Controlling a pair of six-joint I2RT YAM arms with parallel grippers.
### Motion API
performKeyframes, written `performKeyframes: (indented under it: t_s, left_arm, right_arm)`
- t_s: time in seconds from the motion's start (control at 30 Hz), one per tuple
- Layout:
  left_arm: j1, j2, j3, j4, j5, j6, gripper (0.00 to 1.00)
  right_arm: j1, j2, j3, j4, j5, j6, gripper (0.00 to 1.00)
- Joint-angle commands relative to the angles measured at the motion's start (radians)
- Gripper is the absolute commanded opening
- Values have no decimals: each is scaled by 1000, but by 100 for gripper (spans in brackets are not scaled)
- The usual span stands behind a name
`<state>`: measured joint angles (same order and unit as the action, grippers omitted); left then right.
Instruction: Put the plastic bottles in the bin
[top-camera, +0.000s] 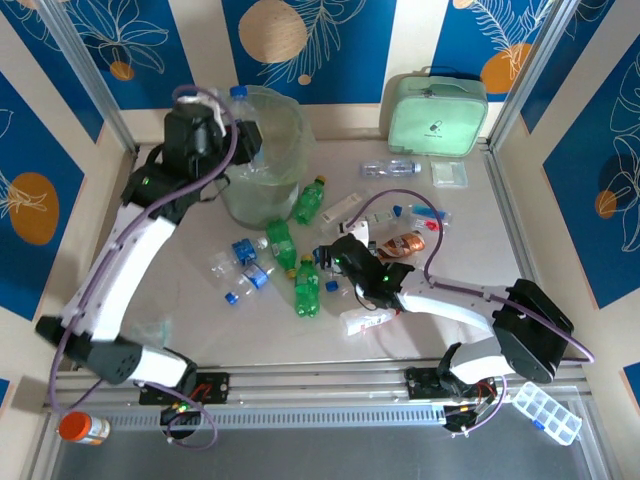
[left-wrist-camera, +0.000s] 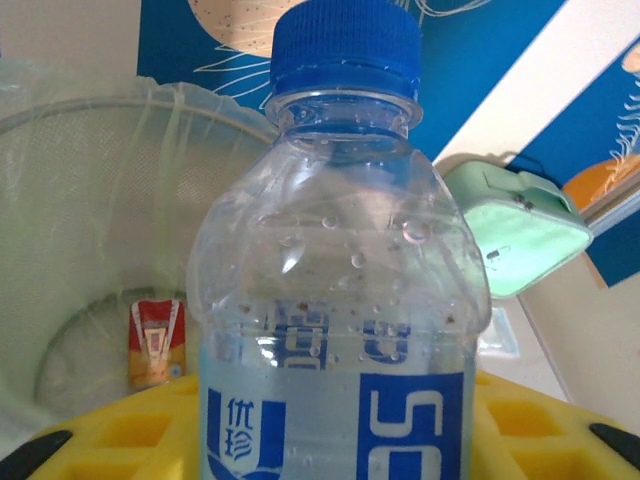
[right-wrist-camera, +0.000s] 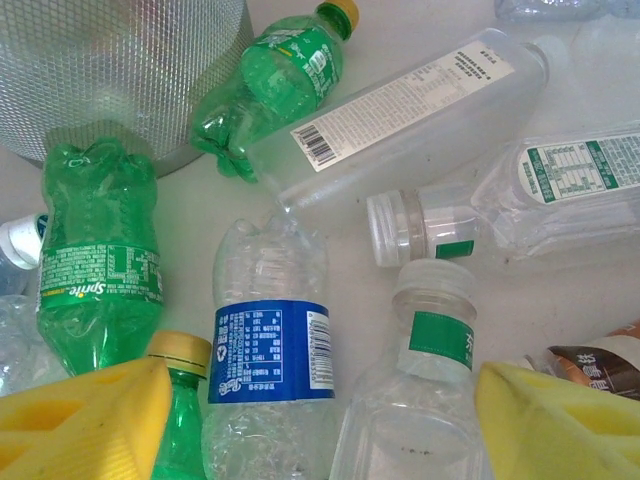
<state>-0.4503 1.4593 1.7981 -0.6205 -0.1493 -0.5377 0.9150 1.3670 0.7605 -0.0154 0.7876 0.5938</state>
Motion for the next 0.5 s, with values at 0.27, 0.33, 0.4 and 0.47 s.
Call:
performKeyframes:
  t_s: [0.27, 0.33, 0.4, 0.47]
  left_arm:
    - [142, 381, 330, -121, 153, -106, 29]
    - [146, 421, 340, -123, 153, -108, 29]
    - [150, 475, 371, -147, 160, -103, 30]
    - [156, 531, 413, -180, 169, -101, 30]
  right_arm:
    - [14, -13, 34, 17, 61, -34, 80]
    - [15, -12, 31, 26, 50, -37, 80]
    - [20, 1, 37, 27, 52, -42, 80]
    - [26, 18, 52, 16, 60, -44, 80]
